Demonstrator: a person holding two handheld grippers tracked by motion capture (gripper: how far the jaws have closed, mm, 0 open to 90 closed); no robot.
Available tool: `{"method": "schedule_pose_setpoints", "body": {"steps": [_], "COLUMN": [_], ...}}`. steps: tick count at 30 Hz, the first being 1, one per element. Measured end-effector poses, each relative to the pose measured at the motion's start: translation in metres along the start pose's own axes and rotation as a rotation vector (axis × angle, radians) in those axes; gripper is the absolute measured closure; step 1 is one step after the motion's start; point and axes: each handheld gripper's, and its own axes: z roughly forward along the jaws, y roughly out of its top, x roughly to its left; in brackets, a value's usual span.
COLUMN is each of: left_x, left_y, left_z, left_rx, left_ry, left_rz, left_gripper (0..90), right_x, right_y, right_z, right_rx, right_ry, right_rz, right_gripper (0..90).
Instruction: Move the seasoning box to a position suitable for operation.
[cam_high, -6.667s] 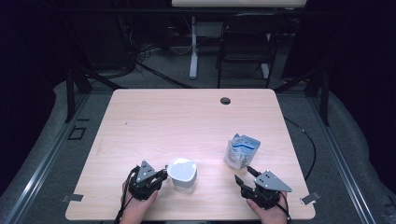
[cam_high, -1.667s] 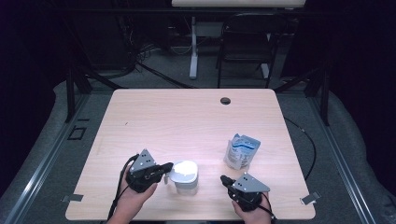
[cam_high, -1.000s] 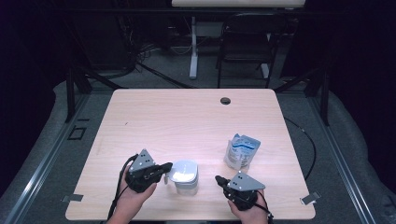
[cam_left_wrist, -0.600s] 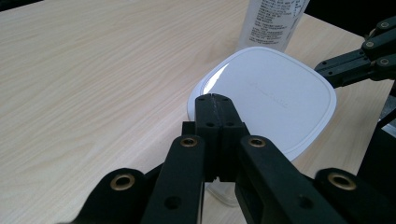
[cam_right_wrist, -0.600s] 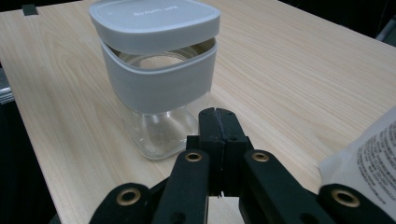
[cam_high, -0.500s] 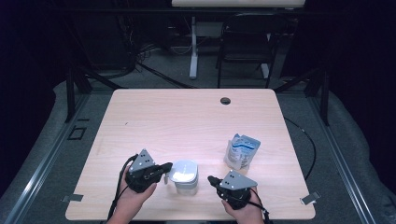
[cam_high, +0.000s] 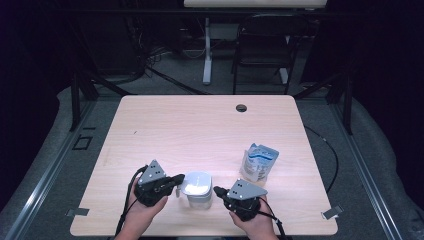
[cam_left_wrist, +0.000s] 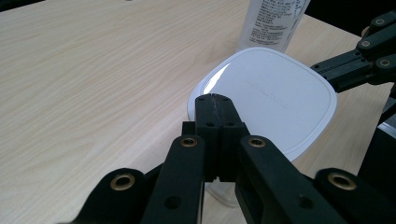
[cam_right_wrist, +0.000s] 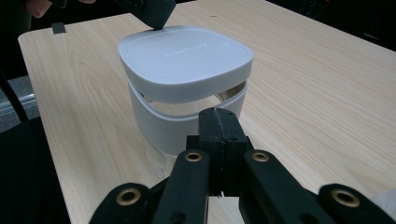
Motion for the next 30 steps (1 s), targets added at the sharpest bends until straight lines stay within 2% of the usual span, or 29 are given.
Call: {"method": "schedule_pose_setpoints", "body": {"steps": [15,30], "left_x": [-0.0010,-0.0007], "left_y": [0.0002,-0.0003], "left_z": [0.0000,0.0001], "left_rx": [0.001,-0.003], "left_ry": [0.004,0.002], "left_rz": [0.007,0.006], "left_gripper": [90.0,90.0], "right_x": [0.0029,0.0058], "right_y": [0.0008,0.0056], "right_z": [0.0040,0.0037], "right_rx": [-0.007,-0.006], "right_ry": [0.013,0.017], "right_rz": [0.017,0.006], "right_gripper": [90.0,90.0]}}
